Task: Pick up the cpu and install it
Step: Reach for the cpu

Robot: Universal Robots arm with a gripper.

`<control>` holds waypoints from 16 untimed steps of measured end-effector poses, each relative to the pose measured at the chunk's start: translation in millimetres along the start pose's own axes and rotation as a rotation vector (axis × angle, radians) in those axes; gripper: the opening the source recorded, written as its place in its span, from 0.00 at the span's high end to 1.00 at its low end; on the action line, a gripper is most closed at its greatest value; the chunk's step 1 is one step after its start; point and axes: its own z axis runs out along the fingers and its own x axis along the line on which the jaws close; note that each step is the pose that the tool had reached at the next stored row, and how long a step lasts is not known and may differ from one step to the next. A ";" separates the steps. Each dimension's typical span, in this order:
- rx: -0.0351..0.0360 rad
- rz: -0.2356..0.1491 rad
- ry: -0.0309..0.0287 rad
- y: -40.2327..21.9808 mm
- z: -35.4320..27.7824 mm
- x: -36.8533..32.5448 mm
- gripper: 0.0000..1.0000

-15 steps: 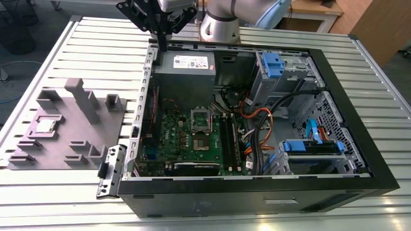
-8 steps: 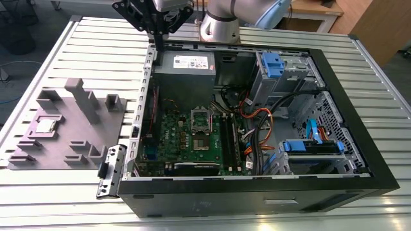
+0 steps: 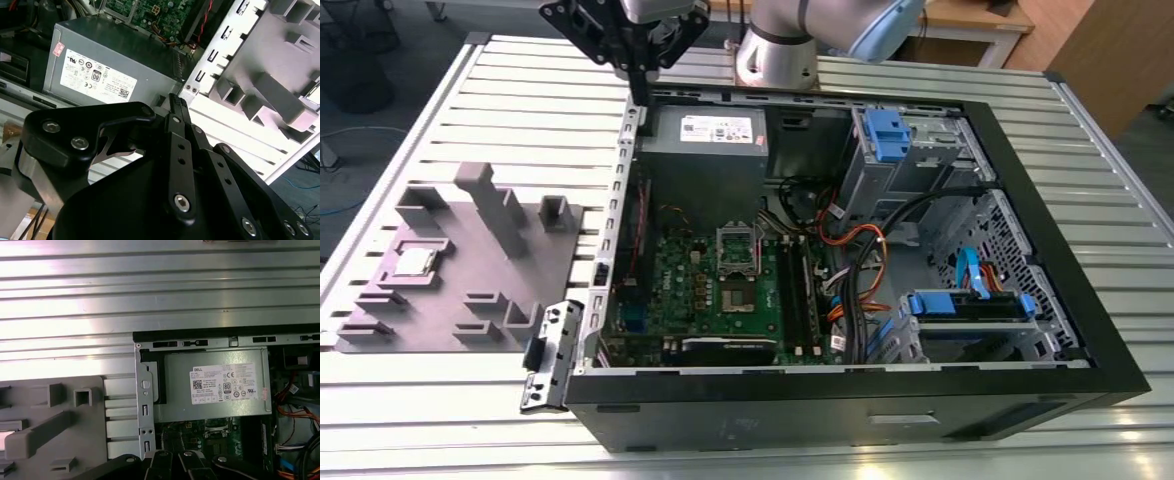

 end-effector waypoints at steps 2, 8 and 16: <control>-0.0001 0.000 -0.0008 -0.2 -0.1 2.9 0.89; -0.0001 0.000 -0.0027 -0.7 -0.5 10.2 0.89; -0.0003 0.000 -0.0036 -1.0 -0.6 13.5 0.89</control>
